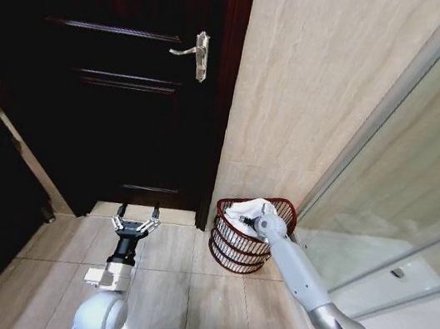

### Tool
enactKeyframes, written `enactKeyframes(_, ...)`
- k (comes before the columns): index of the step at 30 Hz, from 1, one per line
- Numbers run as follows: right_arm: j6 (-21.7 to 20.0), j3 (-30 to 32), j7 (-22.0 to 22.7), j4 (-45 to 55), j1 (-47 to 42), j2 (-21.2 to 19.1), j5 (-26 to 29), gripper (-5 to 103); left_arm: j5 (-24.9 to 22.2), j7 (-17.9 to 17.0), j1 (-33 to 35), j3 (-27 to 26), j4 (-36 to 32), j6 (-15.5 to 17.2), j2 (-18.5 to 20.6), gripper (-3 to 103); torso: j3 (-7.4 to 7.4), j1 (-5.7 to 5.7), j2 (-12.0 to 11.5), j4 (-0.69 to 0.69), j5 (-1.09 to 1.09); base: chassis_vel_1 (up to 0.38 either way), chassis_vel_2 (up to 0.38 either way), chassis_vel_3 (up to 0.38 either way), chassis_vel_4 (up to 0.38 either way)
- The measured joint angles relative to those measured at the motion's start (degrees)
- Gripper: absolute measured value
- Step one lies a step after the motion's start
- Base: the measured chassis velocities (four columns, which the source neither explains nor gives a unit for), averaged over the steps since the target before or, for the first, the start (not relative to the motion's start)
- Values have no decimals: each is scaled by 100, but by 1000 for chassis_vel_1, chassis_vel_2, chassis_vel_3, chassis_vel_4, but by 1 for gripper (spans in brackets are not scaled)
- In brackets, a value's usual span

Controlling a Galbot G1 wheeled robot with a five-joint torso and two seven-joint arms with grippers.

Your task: Discard the used towel into the hamper.

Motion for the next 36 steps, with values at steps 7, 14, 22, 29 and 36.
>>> enactKeyframes(7, 201, 64, 345, 905, -89, -242, 170, 100, 12, 6, -4, 11, -42, 22, 3, 100, 0, 0, 0, -1, -2, 0, 0, 0, 0)
enactKeyframes(14, 233, 245, 420, 2173, -353, -654, 219, 100, 1, -4, -3, 23, -49, 34, 46, 100, 0, 0, 0, 0, 0, 0, 0, 0, 0)
enactKeyframes(22, 819, 753, 22, 3501, -1107, -1133, -264, 100, -37, -68, -13, -37, -40, 148, 128, 100, -1, 0, 0, 0, -2, 0, 0, 0, 0)
enactKeyframes(29, 2468, 1474, -1443, 4005, -2551, -1113, -2629, 100, -83, -98, 25, -160, 16, 368, 263, 100, -1, 0, 0, -1, -1, 0, 0, 0, 0)
enactKeyframes(36, 3575, 2071, -2022, 4177, -3672, -354, -4346, 100, -330, -62, 66, -362, -100, 808, 201, 100, -1, 0, 0, 1, -2, 0, 0, 0, 0)
